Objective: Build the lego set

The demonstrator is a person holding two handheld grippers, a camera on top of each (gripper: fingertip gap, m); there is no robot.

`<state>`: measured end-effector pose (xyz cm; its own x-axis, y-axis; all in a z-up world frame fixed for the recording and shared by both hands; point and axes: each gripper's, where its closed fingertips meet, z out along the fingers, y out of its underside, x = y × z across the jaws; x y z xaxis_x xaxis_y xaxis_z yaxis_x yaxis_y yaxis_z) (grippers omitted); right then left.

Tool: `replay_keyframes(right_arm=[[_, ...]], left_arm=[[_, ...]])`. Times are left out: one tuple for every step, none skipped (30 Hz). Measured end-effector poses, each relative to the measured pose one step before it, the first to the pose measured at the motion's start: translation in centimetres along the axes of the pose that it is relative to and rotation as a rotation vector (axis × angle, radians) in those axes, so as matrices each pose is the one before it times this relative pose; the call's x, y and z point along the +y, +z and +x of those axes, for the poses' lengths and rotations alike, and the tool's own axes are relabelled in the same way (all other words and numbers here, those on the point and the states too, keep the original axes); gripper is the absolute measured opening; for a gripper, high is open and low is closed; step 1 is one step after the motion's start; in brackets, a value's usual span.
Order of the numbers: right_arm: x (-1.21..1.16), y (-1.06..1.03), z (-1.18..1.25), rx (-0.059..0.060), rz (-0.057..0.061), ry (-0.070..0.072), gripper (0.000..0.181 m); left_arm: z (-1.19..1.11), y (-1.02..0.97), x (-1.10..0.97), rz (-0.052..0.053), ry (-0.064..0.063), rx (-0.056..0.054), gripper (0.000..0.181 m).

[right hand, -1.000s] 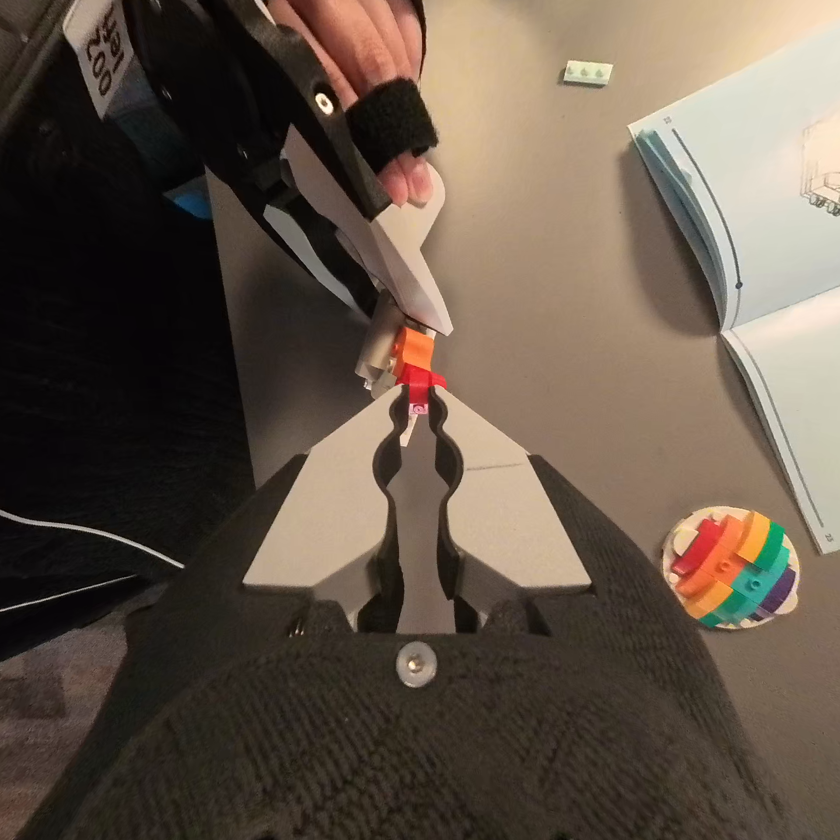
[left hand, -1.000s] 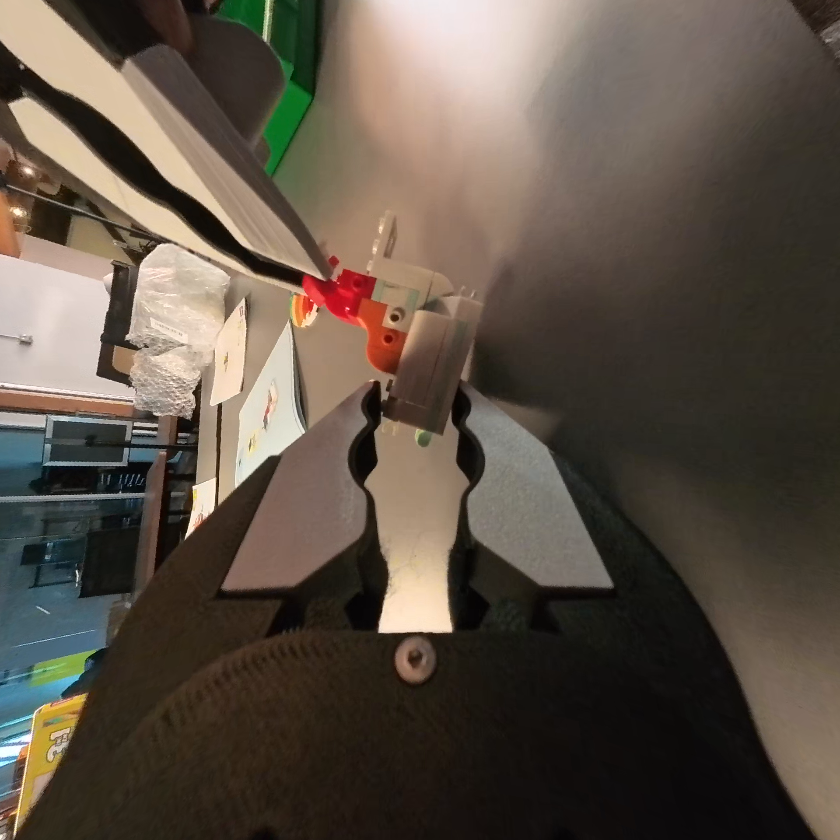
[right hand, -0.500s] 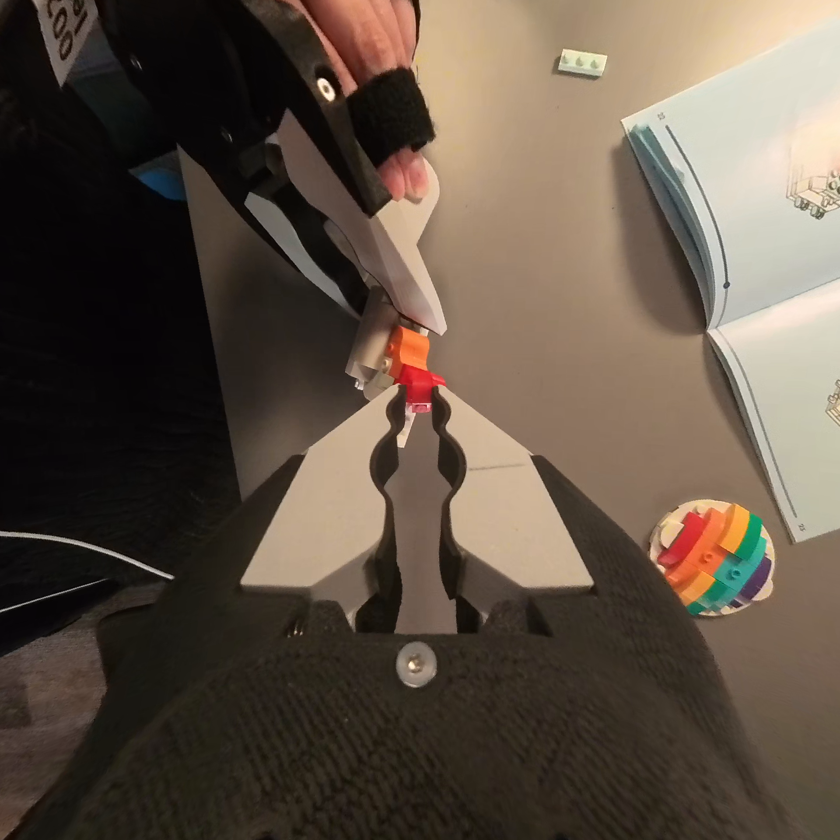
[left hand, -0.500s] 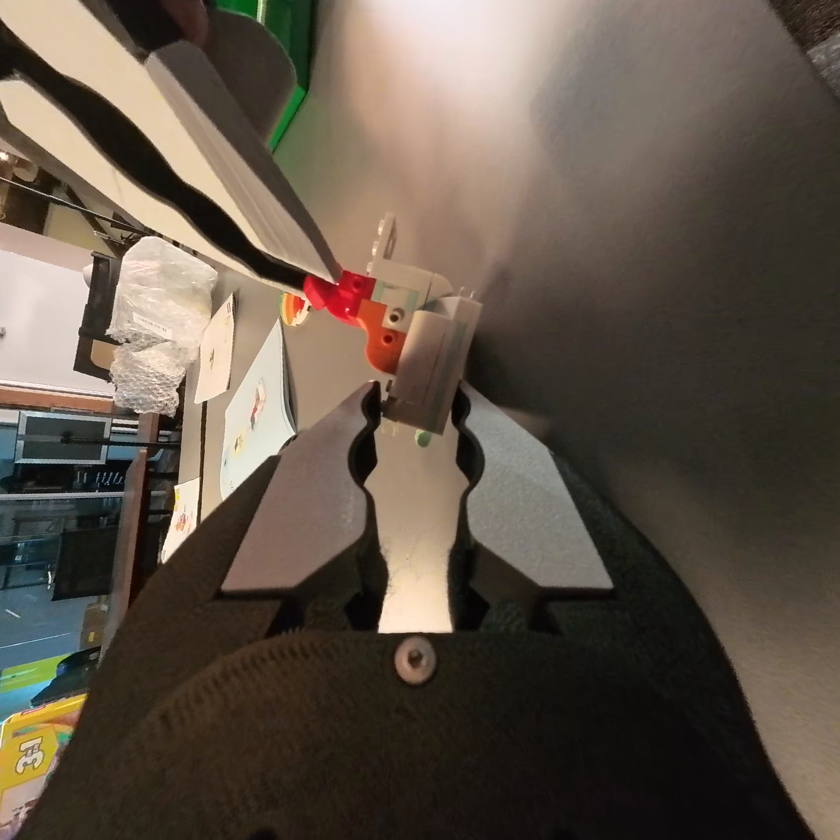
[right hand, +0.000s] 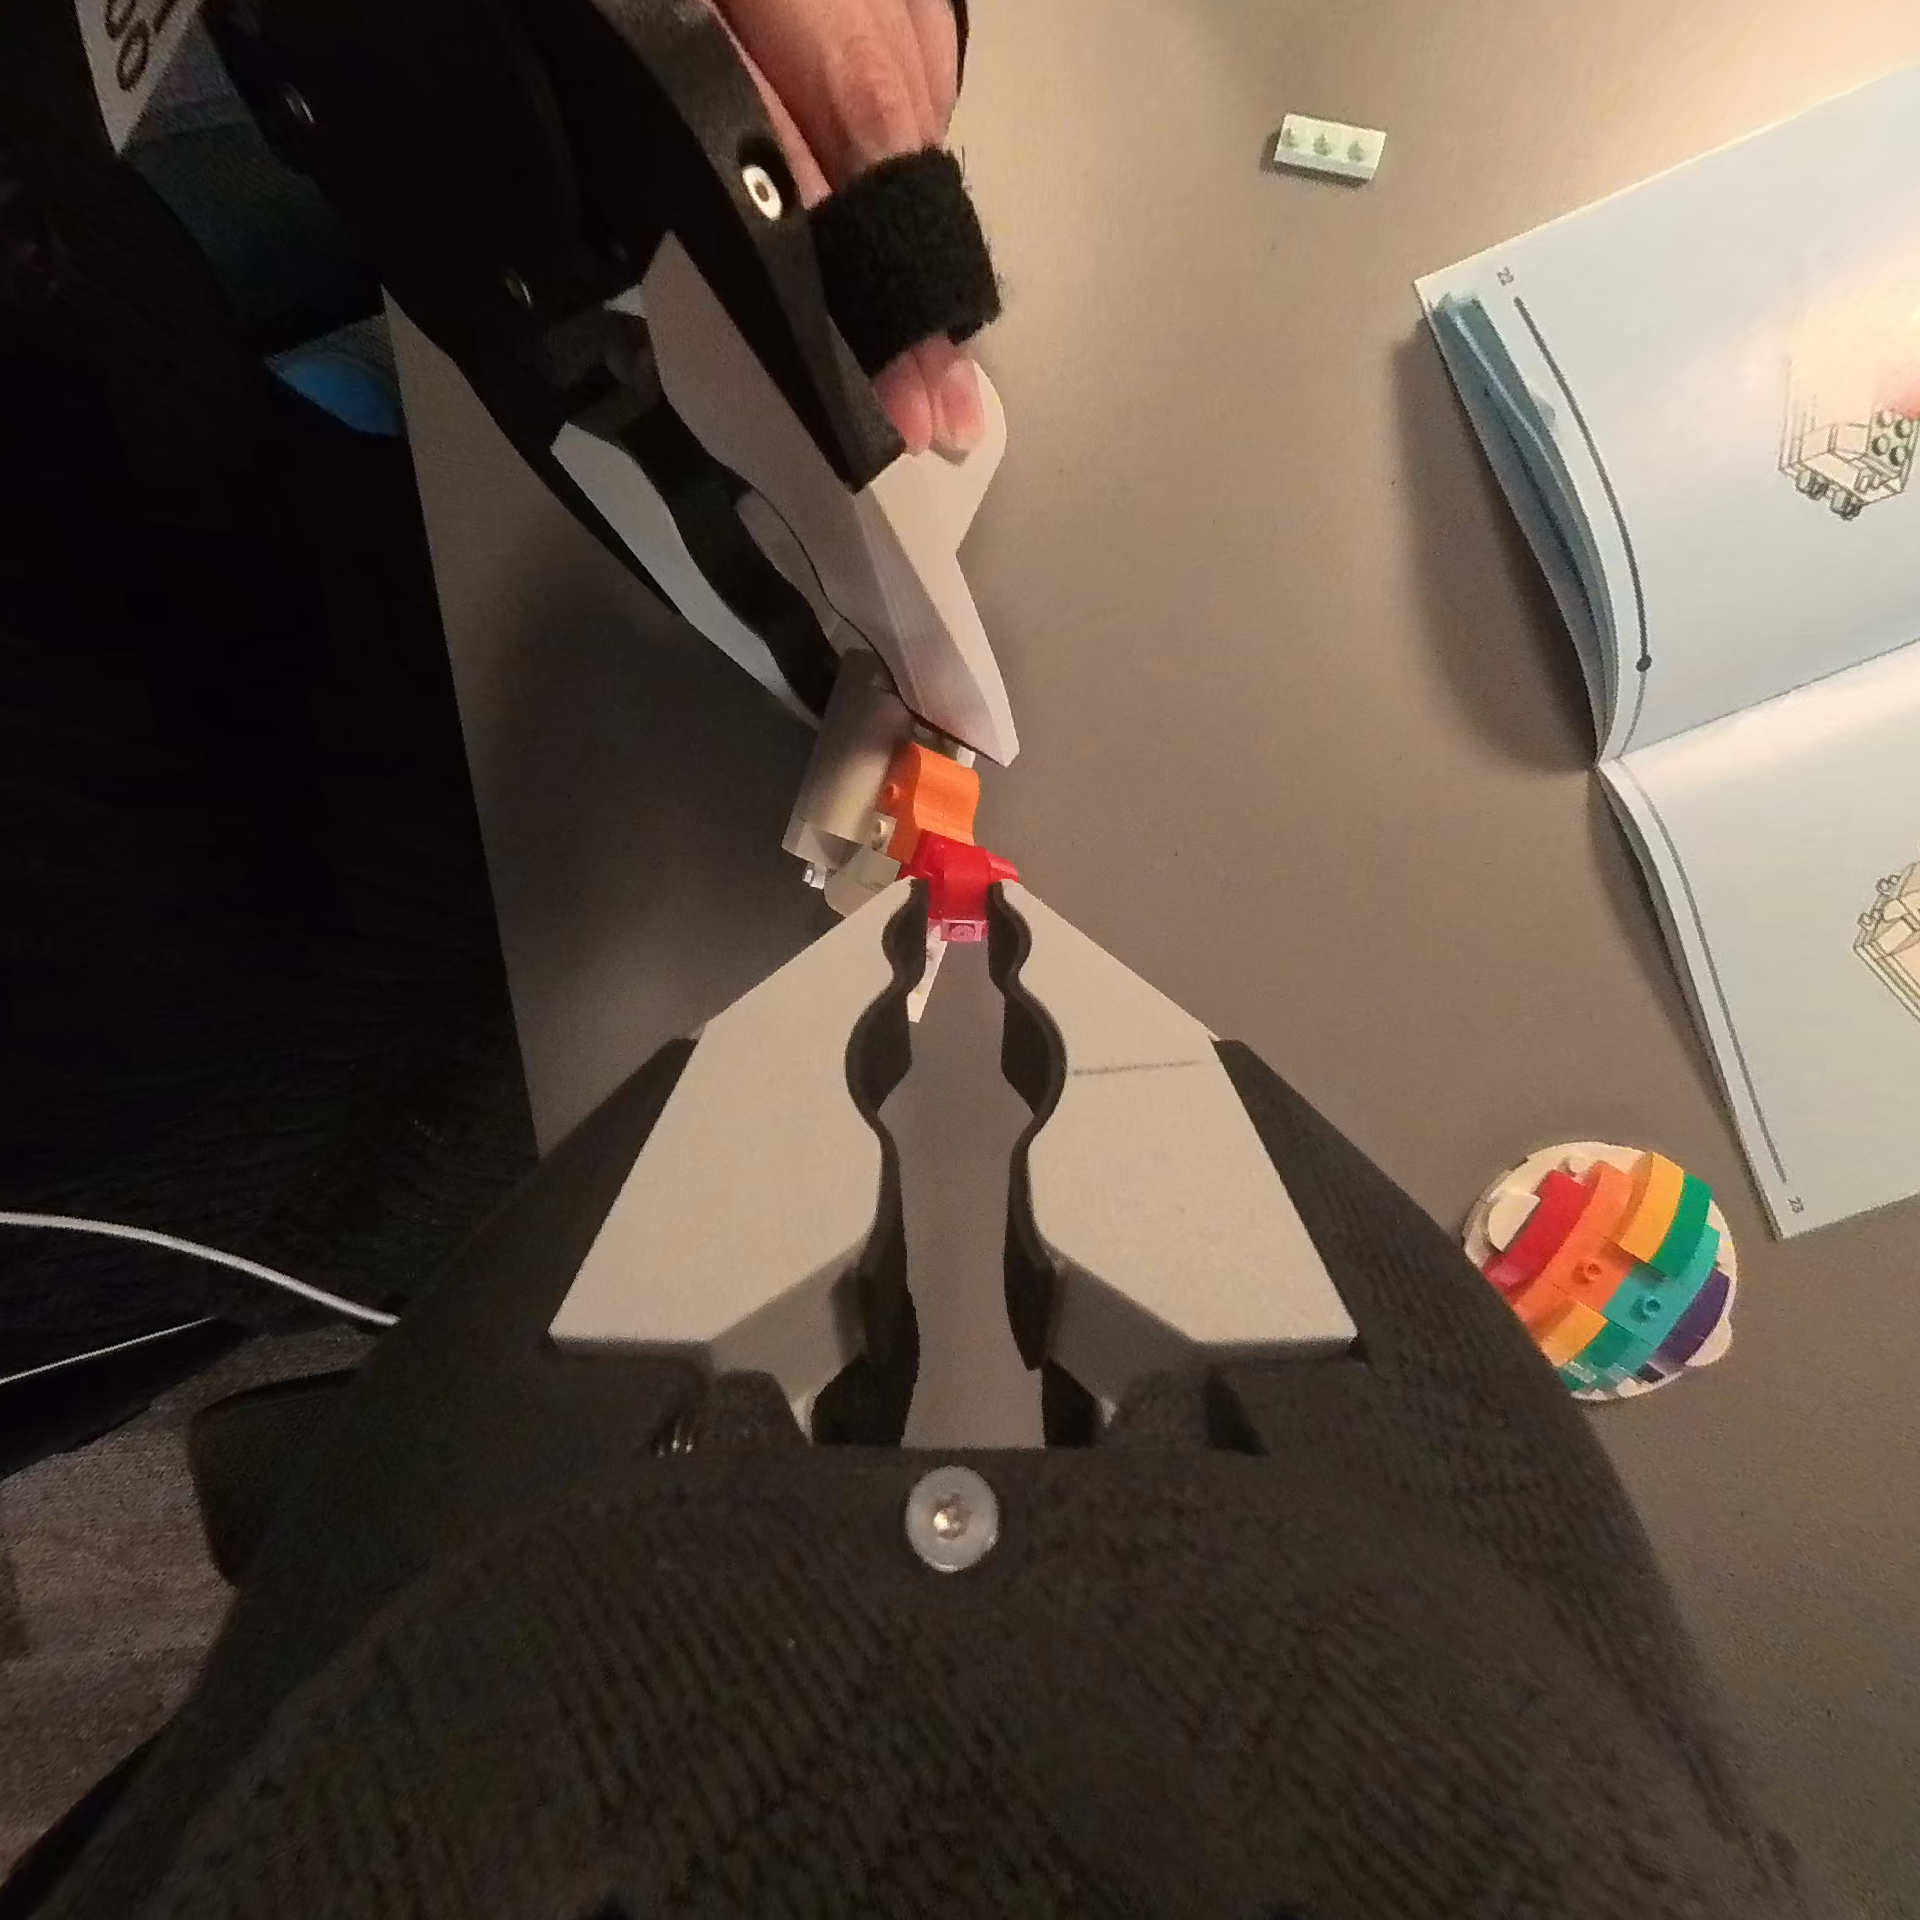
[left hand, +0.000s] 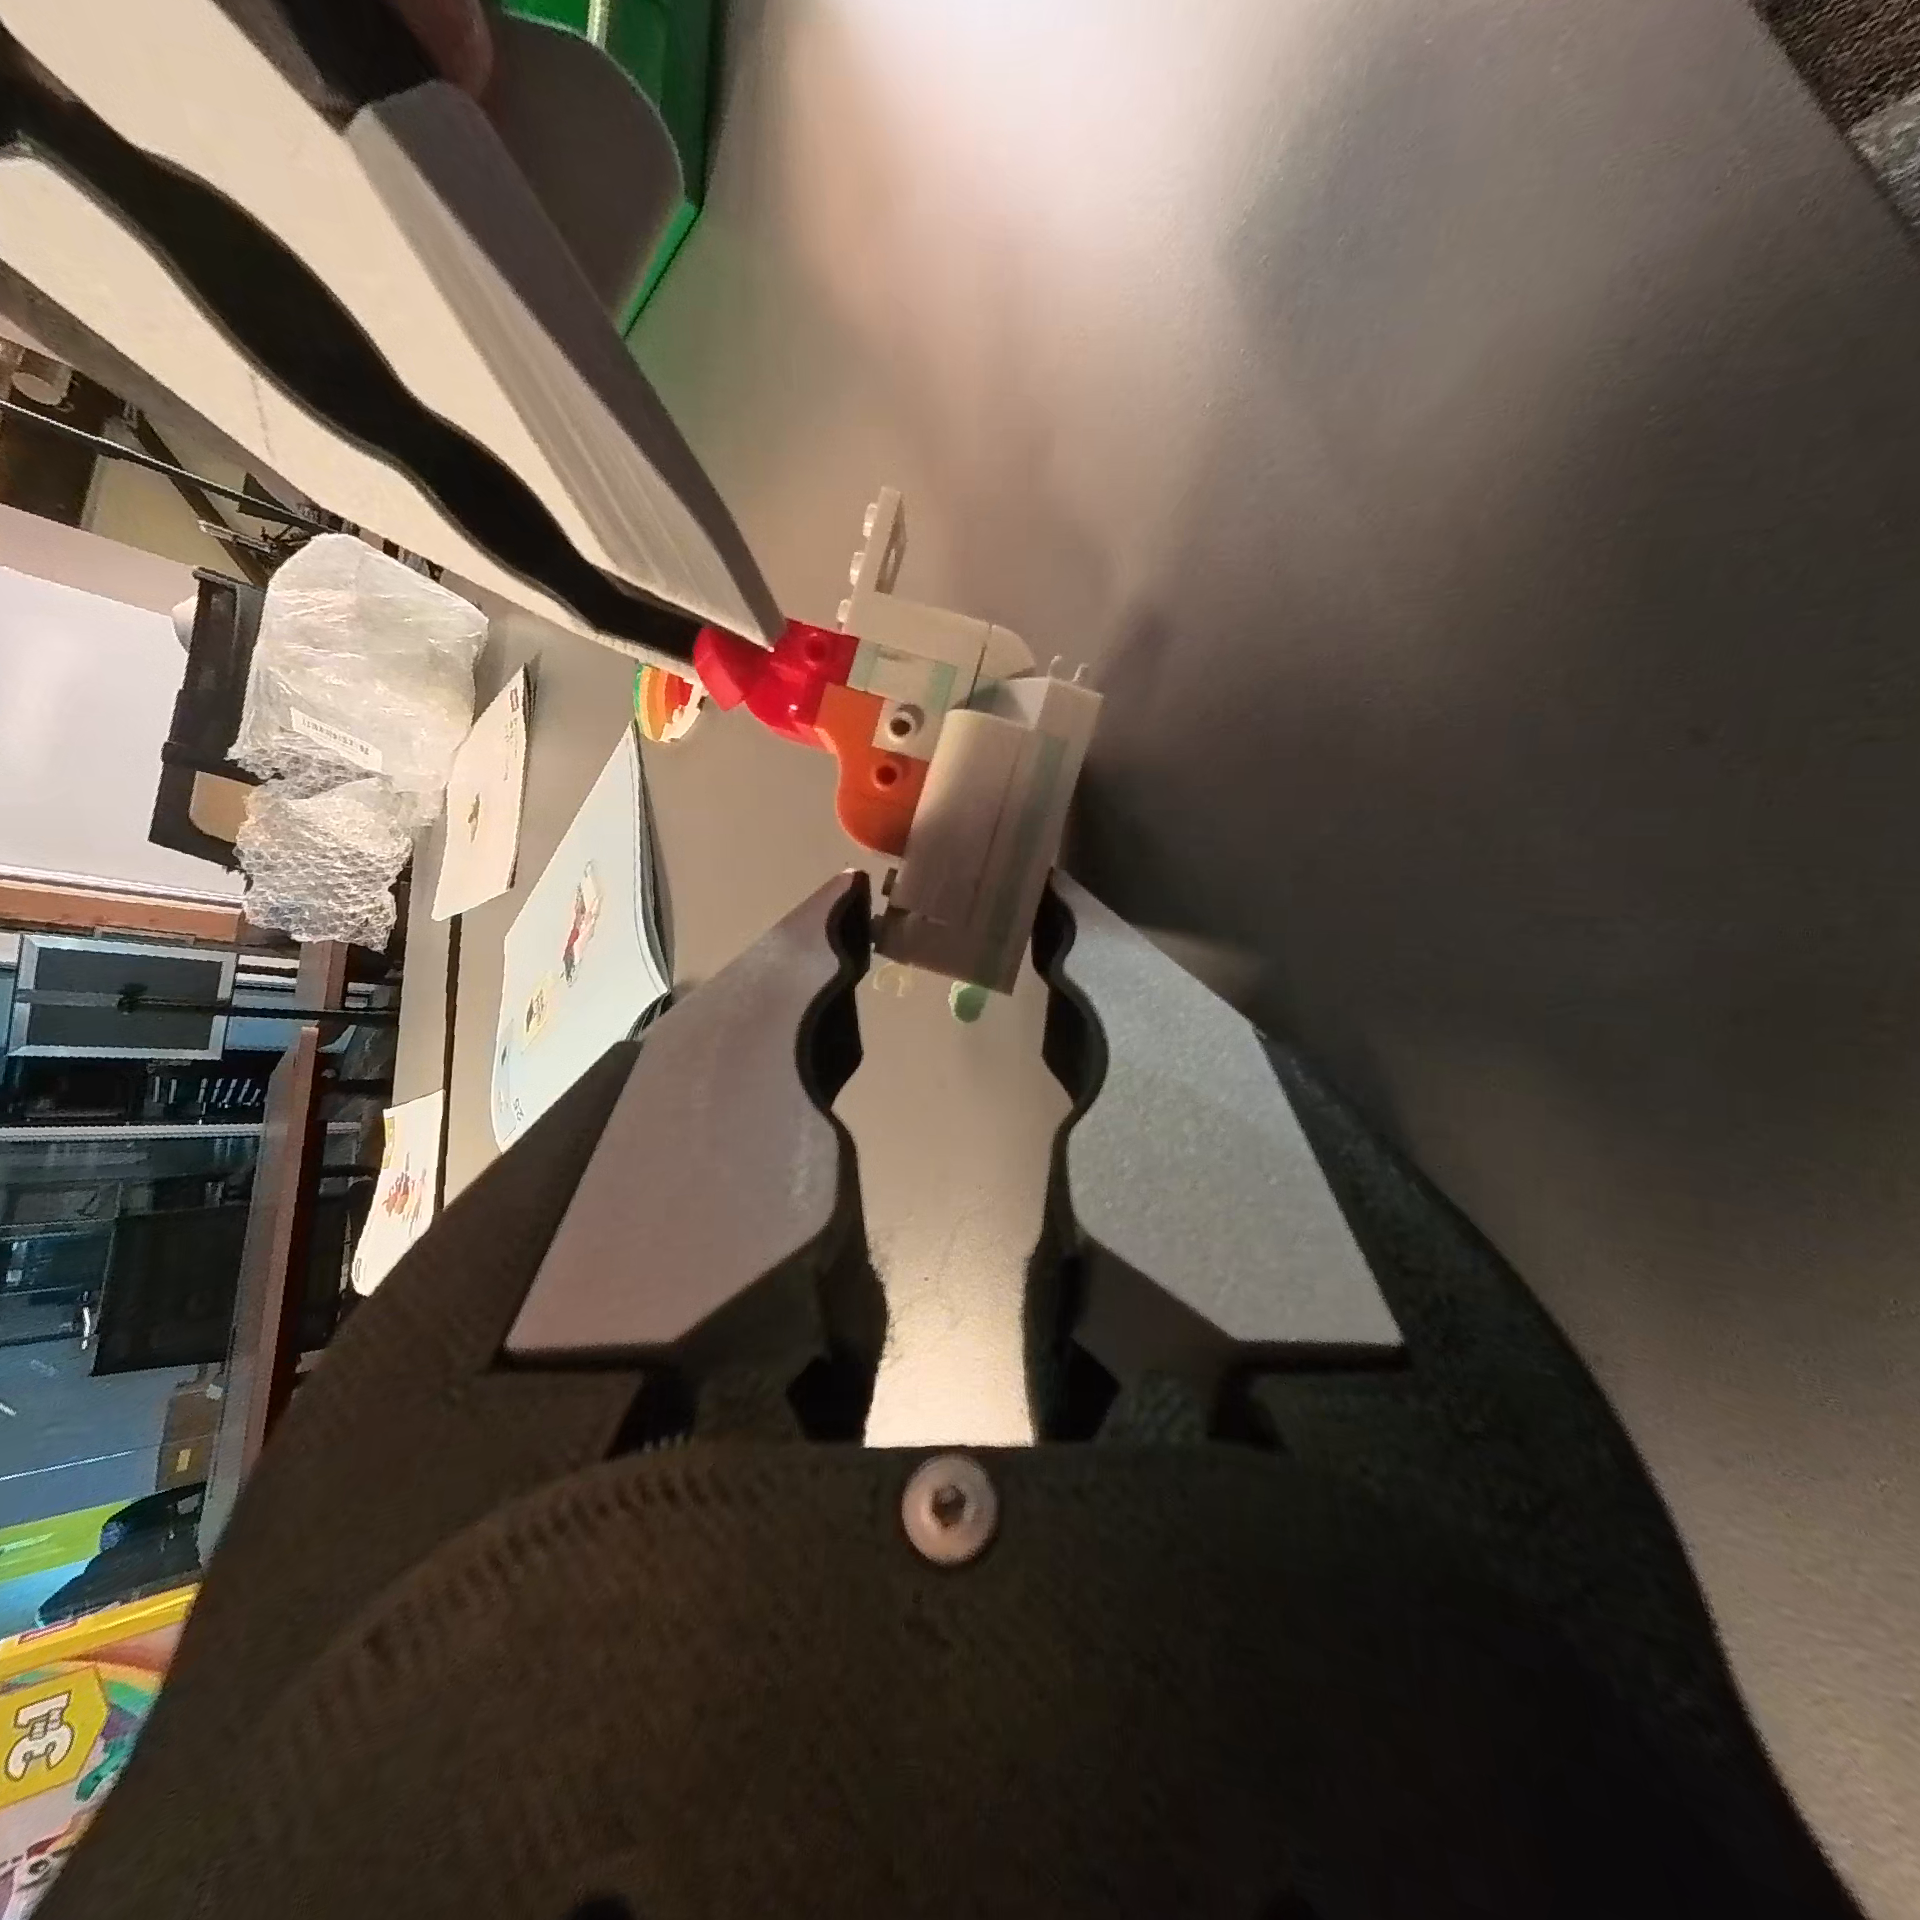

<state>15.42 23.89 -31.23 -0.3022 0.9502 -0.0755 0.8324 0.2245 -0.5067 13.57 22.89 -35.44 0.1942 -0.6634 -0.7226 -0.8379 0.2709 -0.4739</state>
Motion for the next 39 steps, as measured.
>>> replay_keyframes(right_arm=[[0.001, -0.011, 0.003, -0.0006, -0.001, -0.0014, 0.009], [-0.006, 0.004, -0.007, -0.0012, -0.0008, -0.0006, 0.009], [0.0, -0.013, -0.007, -0.0019, -0.0007, 0.0002, 0.009], [0.011, -0.007, 0.006, -0.0009, -0.0011, 0.0005, 0.009], [0.009, -0.017, 0.017, -0.0001, -0.0012, 0.0003, 0.009], [0.006, -0.016, 0.019, 0.0002, -0.0005, 0.0003, 0.009], [-0.002, -0.012, 0.014, 0.0, 0.0001, 0.0005, 0.009], [-0.016, -0.029, 0.012, -0.0008, 0.0006, 0.0005, 0.009], [-0.016, -0.028, 0.017, 0.0003, 0.001, 0.0001, 0.009], [-0.015, -0.016, 0.033, 0.0016, 0.0005, -0.0005, 0.009], [-0.015, -0.027, 0.032, 0.0016, 0.0001, -0.0004, 0.009], [-0.021, -0.024, 0.023, 0.0012, 0.0006, 0.0002, 0.009], [-0.024, -0.021, 0.018, 0.0012, 0.0, 0.0, 0.009], [0.003, -0.024, 0.025, 0.0016, -0.0009, -0.0007, 0.009], [0.007, -0.015, 0.036, 0.0015, -0.0013, -0.0006, 0.009], [0.0, -0.011, 0.023, 0.0005, -0.0014, -0.0001, 0.009], [0.013, -0.008, 0.003, -0.0011, -0.0012, 0.0005, 0.009], [-0.006, -0.01, -0.015, -0.0028, -0.0013, 0.0019, 0.007], [0.002, -0.006, -0.013, -0.0039, -0.0016, 0.0039, 0.007], [-0.02, -0.009, 0.004, -0.0042, -0.0005, 0.0054, 0.007], [-0.041, -0.002, -0.011, -0.0059, 0.0007, 0.0071, 0.006], [-0.037, 0.003, -0.045, -0.009, 0.0009, 0.0086, 0.006], [-0.032, 0.02, -0.035, -0.0091, 0.0007, 0.0091, 0.006], [-0.003, 0.04, -0.032, -0.0081, -0.0019, 0.0092, 0.006], [0.037, 0.048, -0.076, -0.0095, -0.0054, 0.0067, 0.006], [0.04, 0.043, -0.085, -0.0083, -0.0054, 0.0028, 0.006], [0.006, 0.03, -0.05, -0.0049, -0.0043, 0.0013, 0.006], [0.009, 0.02, -0.063, -0.0046, -0.0057, 0.0012, 0.006], [0.013, 0.021, -0.054, -0.003, -0.0057, 0.0, 0.006], [0.004, 0.015, -0.026, -0.001, -0.0048, -0.0005, 0.006], [0.01, 0.011, -0.034, -0.0012, -0.0052, 0.0002, 0.006], [0.011, 0.008, -0.021, -0.0007, -0.0058, 0.001, 0.006], [0.002, 0.012, -0.016, -0.0005, -0.0058, 0.0011, 0.006], [0.015, 0.02, -0.014, 0.0007, -0.0055, 0.0001, 0.006], [0.026, 0.029, 0.024, 0.0039, -0.0062, -0.0016, 0.006], [0.037, 0.039, 0.033, 0.0056, -0.0065, -0.0036, 0.007], [0.017, 0.025, 0.023, 0.0047, -0.0044, -0.004, 0.007], [-0.002, 0.008, 0.03, 0.0043, -0.0026, -0.0025, 0.007], [0.003, -0.006, 0.035, 0.0047, -0.0025, -0.0018, 0.007]], left_arm=[[0.003, -0.001, 0.001, 0.0005, -0.0005, 0.0001, 0.03], [0.003, 0.009, -0.002, 0.0003, -0.0005, 0.0004, 0.03], [0.007, -0.002, -0.01, 0.0004, -0.0009, 0.0006, 0.03], [0.002, -0.001, 0.003, 0.0003, -0.0012, 0.0007, 0.03], [0.001, 0.006, 0.004, 0.0004, -0.0016, 0.0008, 0.03], [-0.003, -0.006, -0.003, 0.0003, -0.0013, 0.0008, 0.03], [-0.001, -0.001, 0.002, 0.0003, -0.0009, 0.0006, 0.03], [0.002, 0.003, 0.008, 0.0002, -0.0008, 0.0004, 0.03], [0.007, 0.001, -0.002, 0.0001, -0.0006, 0.0002, 0.03], [-0.004, -0.006, -0.002, -0.0002, 0.0, 0.0003, 0.03], [0.001, 0.004, -0.005, -0.0002, 0.0003, 0.0, 0.03], [0.006, 0.006, 0.004, 0.0001, -0.0001, -0.0001, 0.03], [0.005, -0.011, -0.008, 0.0001, -0.0002, 0.0003, 0.03], [0.001, 0.007, 0.003, 0.0, -0.0003, 0.0004, 0.03], [0.003, -0.009, 0.001, 0.0002, -0.0009, 0.0004, 0.03], [0.008, 0.009, -0.001, 0.0003, -0.001, 0.0006, 0.03], [-0.008, -0.002, 0.004, 0.0001, -0.0004, 0.0004, 0.03], [0.002, 0.0, 0.0, 0.0, 0.0001, 0.0002, 0.03], [0.001, 0.005, -0.009, 0.0, 0.0001, 0.0, 0.03], [0.002, -0.002, 0.002, 0.0, 0.001, -0.0004, 0.03], [0.003, 0.004, -0.008, -0.0003, 0.0024, -0.0009, 0.03], [0.005, -0.002, 0.001, -0.0006, 0.0041, -0.0018, 0.03], [-0.004, -0.003, -0.011, -0.0011, 0.0066, -0.003, 0.03], [0.0, -0.004, -0.013, -0.0019, 0.0086, -0.0039, 0.03], [-0.002, -0.005, -0.01, -0.0028, 0.0089, -0.004, 0.03], [0.003, -0.002, -0.019, -0.0023, 0.0088, -0.0036, 0.03], [0.006, 0.002, -0.013, -0.0019, 0.0079, -0.0033, 0.03], [-0.006, 0.0, -0.009, -0.0013, 0.0061, -0.0028, 0.03], [0.01, -0.003, -0.002, -0.0013, 0.0037, -0.0017, 0.03], [-0.003, -0.003, -0.012, -0.0005, 0.0021, -0.0008, 0.03], [0.003, 0.006, 0.0, -0.0002, 0.0019, -0.0005, 0.03], [0.013, -0.007, -0.021, -0.0001, 0.002, -0.0002, 0.03], [0.011, 0.008, -0.018, -0.0004, 0.002, -0.0006, 0.03], [0.008, -0.004, -0.012, -0.001, 0.0028, -0.0008, 0.03], [0.003, 0.001, 0.008, -0.0013, 0.0028, -0.0012, 0.03], [0.006, -0.002, -0.001, -0.001, 0.0021, -0.0007, 0.03], [0.002, 0.002, -0.003, -0.0004, 0.0001, 0.0001, 0.03], [0.005, 0.008, 0.002, 0.0001, -0.0007, 0.0004, 0.03], [-0.009, 0.003, 0.0, -0.0002, -0.0013, 0.0007, 0.03]])
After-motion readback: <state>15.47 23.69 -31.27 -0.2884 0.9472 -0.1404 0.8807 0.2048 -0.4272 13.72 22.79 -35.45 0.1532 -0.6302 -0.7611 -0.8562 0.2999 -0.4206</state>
